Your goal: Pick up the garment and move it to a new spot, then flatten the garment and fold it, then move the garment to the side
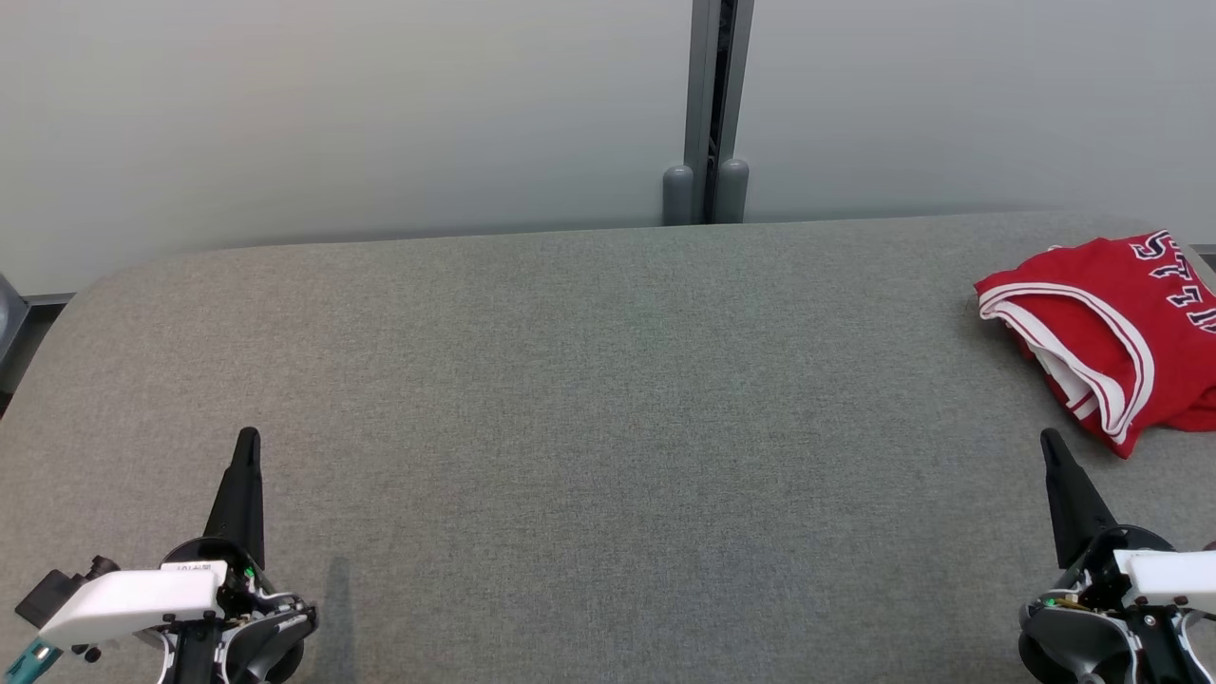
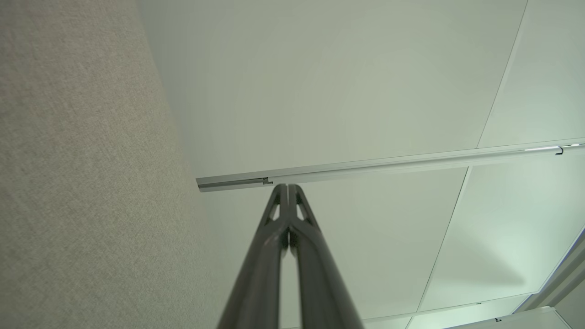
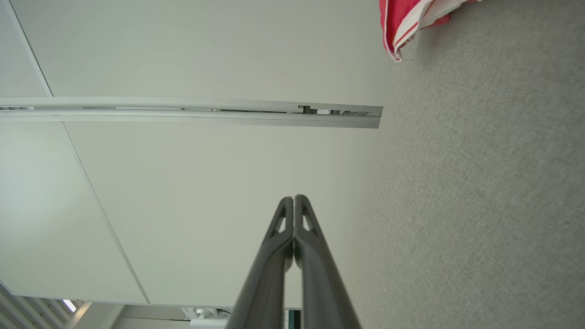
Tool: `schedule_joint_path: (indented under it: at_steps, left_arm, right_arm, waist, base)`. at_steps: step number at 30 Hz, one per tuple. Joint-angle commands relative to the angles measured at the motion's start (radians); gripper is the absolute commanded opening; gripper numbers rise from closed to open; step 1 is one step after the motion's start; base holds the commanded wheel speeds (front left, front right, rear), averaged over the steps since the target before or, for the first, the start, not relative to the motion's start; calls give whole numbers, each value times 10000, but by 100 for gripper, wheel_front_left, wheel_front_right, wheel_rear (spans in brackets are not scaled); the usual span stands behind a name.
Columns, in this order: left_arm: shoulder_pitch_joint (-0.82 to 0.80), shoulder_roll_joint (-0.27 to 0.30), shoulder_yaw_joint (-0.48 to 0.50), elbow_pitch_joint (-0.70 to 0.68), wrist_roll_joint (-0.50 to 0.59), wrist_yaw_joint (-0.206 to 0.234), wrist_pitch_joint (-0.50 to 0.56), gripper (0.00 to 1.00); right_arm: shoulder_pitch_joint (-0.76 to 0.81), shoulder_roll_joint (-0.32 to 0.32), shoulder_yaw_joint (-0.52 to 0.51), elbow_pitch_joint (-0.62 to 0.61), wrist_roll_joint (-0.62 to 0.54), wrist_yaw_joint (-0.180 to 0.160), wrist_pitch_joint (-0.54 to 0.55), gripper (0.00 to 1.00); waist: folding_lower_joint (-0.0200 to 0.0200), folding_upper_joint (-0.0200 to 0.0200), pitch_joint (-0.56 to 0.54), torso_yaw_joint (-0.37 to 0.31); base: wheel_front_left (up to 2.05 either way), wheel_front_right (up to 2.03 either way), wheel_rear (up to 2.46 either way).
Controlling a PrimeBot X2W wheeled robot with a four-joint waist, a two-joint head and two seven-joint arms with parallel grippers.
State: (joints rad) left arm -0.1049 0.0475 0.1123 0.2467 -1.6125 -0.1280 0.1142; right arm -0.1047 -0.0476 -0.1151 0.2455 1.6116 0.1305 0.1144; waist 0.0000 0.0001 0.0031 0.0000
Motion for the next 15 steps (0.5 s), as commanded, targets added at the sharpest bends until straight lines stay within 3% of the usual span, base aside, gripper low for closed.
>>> schedule_joint_path:
  at_steps: [1,15]
  left_arm:
    - [-87,54,38,-27,-11,-61,33,0]
    - [-87,54,37,-28,-11,-62,33,0]
  right_arm:
    - [-79,-43,-2,-20,22,4,33,0]
    - [-79,-43,-2,-20,23,4,32,0]
  waist:
    - [0,-1,0,0]
    - [0,-1,0,0]
  base:
    - [0,0,0]
    - [0,0,0]
